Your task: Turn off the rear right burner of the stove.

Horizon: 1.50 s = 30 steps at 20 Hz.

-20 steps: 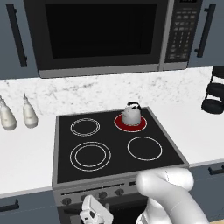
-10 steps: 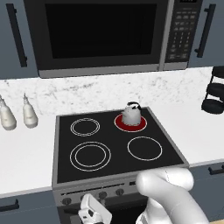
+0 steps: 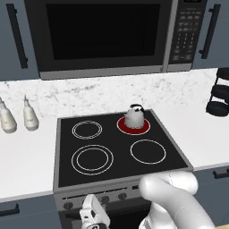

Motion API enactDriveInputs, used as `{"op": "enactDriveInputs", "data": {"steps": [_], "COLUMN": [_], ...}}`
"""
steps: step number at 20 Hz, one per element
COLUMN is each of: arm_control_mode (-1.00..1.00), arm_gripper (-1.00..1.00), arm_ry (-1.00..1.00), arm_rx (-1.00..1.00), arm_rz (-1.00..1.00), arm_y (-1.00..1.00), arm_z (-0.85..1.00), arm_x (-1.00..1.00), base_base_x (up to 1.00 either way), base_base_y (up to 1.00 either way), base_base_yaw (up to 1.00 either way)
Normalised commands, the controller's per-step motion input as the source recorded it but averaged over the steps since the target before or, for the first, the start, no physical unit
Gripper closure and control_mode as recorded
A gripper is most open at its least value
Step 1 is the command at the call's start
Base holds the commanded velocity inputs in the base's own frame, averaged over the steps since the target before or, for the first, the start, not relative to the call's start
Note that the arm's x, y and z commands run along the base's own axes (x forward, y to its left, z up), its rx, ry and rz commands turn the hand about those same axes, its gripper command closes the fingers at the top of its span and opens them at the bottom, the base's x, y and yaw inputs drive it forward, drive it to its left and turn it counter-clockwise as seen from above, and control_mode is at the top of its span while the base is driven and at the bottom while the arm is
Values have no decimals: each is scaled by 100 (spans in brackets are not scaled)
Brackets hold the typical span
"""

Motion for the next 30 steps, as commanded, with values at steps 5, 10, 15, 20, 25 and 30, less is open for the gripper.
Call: {"op": "enactDriveInputs", "data": {"steps": [5, 10, 15, 20, 25, 30], "arm_control_mode": [-100, -100, -100, -100, -100, -100], "arm_gripper": [100, 100, 100, 100, 100, 100], "arm_ry": [0, 0, 0, 0, 0, 0], "arm_rx": [49, 54, 58, 58, 56, 58], "arm_rz": [-21, -24, -27, -28, -30, -35], "arm_y": [-28, -33, -47, -58, -73, -77], "arm_z": [27, 31, 32, 26, 20, 9], "arm_x": [-2, -5, -11, -13, -19, -25], "base_base_x": [0, 0, 0, 0, 0, 0], "base_base_y": [0, 0, 0, 0, 0, 0], "base_base_yaw": [0, 0, 0, 0, 0, 0]}}
